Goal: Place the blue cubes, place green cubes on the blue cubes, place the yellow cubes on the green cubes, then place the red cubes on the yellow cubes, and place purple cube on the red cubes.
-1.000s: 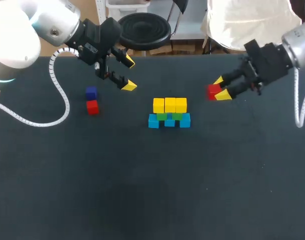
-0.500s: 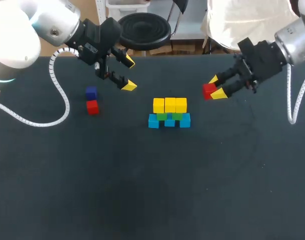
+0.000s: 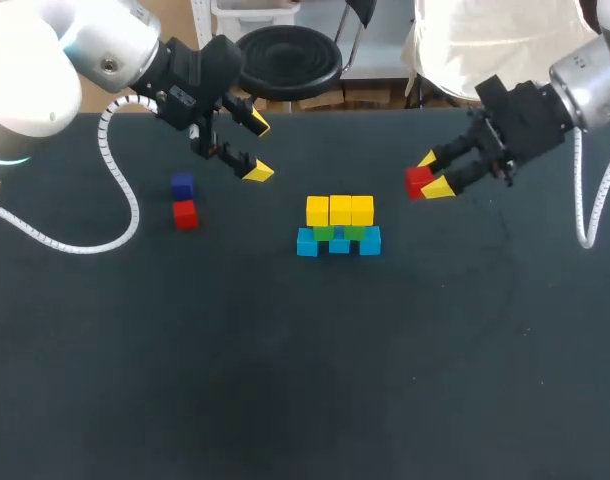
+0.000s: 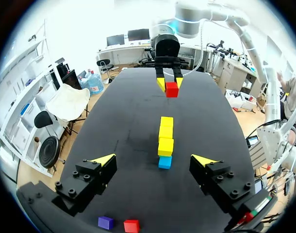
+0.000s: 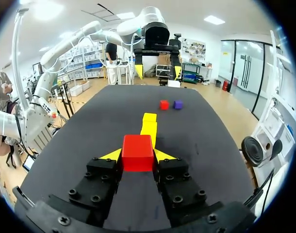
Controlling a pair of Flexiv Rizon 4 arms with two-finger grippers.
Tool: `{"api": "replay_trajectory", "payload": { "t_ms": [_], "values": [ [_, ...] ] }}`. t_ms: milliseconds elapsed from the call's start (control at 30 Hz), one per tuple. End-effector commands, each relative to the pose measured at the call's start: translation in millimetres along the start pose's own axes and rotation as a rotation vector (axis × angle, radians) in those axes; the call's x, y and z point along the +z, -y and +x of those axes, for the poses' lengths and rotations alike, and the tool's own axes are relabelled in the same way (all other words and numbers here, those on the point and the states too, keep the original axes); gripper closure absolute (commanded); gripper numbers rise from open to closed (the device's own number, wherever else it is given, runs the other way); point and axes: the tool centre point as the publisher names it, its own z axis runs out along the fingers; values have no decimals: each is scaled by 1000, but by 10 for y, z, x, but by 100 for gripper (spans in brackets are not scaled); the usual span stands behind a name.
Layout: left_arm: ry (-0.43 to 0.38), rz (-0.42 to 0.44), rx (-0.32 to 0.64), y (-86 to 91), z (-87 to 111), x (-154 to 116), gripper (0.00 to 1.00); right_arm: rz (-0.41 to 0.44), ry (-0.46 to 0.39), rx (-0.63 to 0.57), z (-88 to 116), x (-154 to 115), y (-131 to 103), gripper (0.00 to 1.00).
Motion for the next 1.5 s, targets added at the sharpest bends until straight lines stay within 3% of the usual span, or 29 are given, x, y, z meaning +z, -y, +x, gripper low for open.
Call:
{"api": "replay_trajectory", "payload": {
  "t_ms": [33,167,333,533,867,1500],
  "values": [
    [4,2,3,-10,11,1,0,11,40,35,-106,89,-67,100],
    [4,2,3,-10,11,1,0,62,64,33,-285,93,-177,100],
    [4,2,3,-10,11,1,0,131,18,91,-454,160,-261,100],
    [4,2,3,-10,11,1,0,141,-11,100,-601,367,-295,100],
    [4,2,3,-10,11,1,0,104,5,115,-457,718,-265,100],
    [4,2,3,-10,11,1,0,96,-22,87,-491,752,-207,100]
  ]
}}
